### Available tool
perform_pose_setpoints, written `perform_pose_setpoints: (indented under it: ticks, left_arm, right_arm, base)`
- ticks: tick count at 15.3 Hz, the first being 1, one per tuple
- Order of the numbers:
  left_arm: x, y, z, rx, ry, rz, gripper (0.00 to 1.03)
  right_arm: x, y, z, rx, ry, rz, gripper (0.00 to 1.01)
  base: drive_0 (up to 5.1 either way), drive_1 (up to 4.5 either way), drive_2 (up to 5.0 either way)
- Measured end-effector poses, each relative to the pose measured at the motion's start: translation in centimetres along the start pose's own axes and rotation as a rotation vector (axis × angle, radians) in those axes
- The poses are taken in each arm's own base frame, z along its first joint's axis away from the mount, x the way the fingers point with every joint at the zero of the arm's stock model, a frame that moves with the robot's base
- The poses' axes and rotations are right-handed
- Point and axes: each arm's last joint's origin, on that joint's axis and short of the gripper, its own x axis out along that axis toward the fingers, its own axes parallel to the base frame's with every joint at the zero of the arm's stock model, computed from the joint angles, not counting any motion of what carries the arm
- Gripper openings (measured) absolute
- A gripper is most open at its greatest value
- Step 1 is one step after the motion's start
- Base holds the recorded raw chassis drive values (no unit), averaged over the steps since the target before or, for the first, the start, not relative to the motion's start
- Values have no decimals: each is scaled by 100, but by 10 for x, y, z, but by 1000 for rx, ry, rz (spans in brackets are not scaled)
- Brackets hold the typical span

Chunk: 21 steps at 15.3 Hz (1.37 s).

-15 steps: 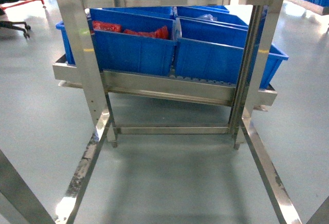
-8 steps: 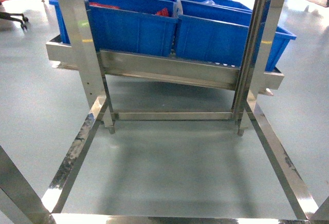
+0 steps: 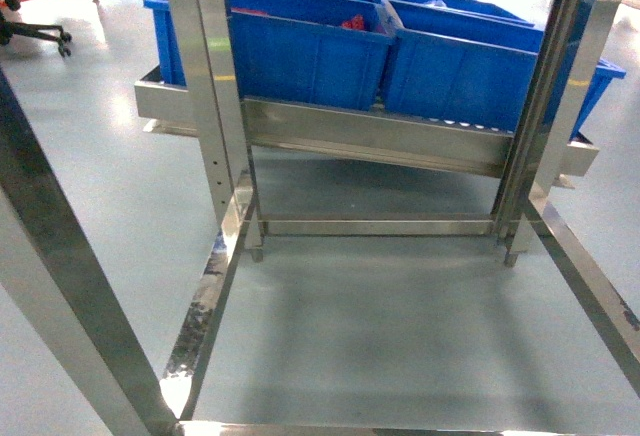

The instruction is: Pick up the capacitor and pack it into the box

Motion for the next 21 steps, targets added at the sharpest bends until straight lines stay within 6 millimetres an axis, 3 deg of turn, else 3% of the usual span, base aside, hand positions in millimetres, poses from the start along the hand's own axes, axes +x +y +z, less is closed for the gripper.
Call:
perform_pose_setpoints:
  ticks: [2,21]
  left_arm:
    - [0,0,0,0,2,0,41]
    - [0,0,0,0,0,0,41]
  right_arm:
    - [0,0,0,0,-1,0,98]
    - [0,0,0,0,-3,0,98]
  base:
    - [0,0,0]
    - [-492,253,253]
